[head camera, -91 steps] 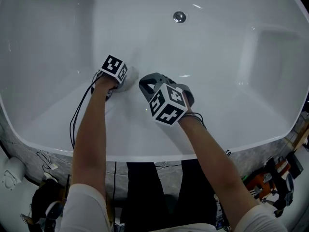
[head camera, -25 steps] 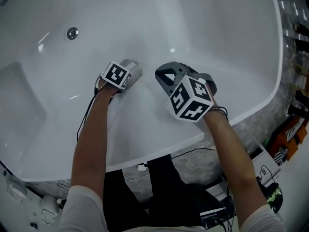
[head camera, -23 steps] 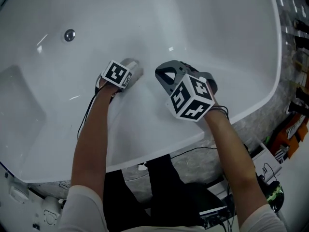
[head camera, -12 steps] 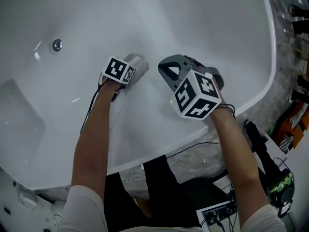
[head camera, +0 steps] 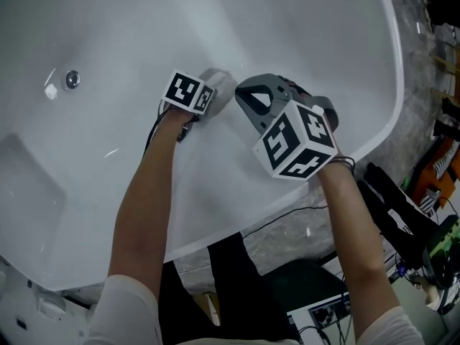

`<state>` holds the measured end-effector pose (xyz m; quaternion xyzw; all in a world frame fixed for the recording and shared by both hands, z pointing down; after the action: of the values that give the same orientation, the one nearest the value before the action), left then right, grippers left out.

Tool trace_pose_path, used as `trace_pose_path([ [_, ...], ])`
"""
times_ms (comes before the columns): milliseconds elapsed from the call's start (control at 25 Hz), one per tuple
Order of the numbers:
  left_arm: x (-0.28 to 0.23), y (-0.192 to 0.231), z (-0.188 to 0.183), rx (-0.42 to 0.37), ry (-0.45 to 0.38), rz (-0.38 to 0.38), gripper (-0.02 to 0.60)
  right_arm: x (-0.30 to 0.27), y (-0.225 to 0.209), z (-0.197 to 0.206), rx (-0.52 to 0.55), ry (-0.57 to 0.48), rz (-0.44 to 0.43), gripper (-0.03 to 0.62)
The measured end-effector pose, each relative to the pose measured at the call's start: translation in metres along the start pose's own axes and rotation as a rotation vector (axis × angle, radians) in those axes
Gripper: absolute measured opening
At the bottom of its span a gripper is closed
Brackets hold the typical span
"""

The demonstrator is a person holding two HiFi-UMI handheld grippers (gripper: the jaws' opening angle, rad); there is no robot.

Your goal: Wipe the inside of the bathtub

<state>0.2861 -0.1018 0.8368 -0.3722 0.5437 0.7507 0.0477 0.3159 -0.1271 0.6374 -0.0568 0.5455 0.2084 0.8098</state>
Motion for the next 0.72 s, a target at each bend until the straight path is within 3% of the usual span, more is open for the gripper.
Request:
trace_pose_path([
  [440, 0.01, -0.052, -0.031, -0.038, -0.075, 0.081, 0.095, 0.036, -0.017, -0.018, -0.026, -0.052, 0.065, 0.018],
  [720, 0.016, -0.074, -0.043, -0.064, -0.077, 0.069, 0.095, 0.049, -0.026, -0.015, -0.046, -0.055, 0.074, 0.018],
])
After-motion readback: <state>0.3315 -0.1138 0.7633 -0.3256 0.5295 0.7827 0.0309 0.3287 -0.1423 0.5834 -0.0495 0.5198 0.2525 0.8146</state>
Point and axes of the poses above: the fingertips, and each gripper's own axes: x backward along the fingers, y to its left, z out of its underside, the point moved 2 cm from there along x, backward along the fingers, and after that the axes turned 12 degrees about z, right-handed, at the moved point
